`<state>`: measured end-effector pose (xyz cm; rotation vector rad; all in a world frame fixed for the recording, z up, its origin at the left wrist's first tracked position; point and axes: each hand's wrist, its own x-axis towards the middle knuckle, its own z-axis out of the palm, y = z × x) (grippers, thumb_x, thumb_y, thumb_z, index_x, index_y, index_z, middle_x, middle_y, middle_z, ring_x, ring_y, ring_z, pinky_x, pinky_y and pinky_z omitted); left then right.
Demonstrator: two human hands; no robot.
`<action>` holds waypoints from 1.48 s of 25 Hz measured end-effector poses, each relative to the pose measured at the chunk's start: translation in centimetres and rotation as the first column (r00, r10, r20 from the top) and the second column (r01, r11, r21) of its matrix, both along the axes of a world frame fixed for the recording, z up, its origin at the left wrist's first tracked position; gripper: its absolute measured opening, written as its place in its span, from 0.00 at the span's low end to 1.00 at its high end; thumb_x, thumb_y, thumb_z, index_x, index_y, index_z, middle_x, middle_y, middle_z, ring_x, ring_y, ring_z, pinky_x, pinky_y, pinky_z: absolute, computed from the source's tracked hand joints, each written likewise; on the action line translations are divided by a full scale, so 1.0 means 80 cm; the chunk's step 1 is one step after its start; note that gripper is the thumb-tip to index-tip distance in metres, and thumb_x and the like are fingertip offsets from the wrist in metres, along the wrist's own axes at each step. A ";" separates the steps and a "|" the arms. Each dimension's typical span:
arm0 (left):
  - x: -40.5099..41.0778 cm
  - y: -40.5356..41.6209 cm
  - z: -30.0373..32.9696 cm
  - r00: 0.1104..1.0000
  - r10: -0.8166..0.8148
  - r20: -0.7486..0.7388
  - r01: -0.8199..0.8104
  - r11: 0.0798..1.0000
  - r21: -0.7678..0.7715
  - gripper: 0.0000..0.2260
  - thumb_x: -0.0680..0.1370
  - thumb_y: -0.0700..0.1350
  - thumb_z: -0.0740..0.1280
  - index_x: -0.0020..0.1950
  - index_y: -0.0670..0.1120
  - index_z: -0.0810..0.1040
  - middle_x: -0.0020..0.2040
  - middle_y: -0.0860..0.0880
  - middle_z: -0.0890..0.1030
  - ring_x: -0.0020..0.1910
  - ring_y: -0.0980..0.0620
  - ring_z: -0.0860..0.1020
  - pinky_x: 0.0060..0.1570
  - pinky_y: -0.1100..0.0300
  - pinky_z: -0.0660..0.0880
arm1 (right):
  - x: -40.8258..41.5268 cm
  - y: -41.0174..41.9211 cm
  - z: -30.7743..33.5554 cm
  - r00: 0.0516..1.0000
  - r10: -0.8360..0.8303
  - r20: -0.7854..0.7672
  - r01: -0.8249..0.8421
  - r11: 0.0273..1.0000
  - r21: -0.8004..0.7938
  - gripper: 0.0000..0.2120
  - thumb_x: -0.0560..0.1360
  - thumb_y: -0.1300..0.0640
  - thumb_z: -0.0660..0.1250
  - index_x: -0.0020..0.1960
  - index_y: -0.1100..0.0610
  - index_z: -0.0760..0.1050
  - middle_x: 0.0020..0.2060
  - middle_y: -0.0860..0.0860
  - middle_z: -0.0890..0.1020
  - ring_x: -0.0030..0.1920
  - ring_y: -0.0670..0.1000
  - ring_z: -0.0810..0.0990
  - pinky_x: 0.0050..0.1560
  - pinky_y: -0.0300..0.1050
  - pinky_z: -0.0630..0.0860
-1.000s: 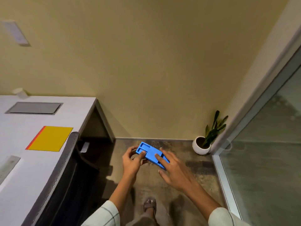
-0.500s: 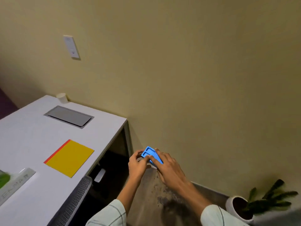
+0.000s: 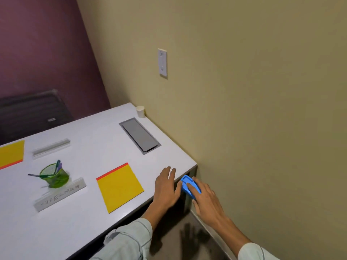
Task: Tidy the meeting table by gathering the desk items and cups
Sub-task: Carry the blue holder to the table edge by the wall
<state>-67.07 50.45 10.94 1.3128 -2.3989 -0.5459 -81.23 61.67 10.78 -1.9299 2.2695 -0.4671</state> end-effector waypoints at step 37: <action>0.015 -0.613 -0.088 0.905 0.187 0.382 -0.281 0.937 0.207 0.28 0.82 0.57 0.50 0.79 0.48 0.47 0.80 0.44 0.46 0.79 0.44 0.44 0.77 0.42 0.47 | -0.008 -0.778 -0.135 0.991 0.129 -0.040 -0.120 0.977 0.175 0.30 0.71 0.60 0.74 0.70 0.54 0.69 0.67 0.58 0.71 0.57 0.59 0.76 0.44 0.51 0.82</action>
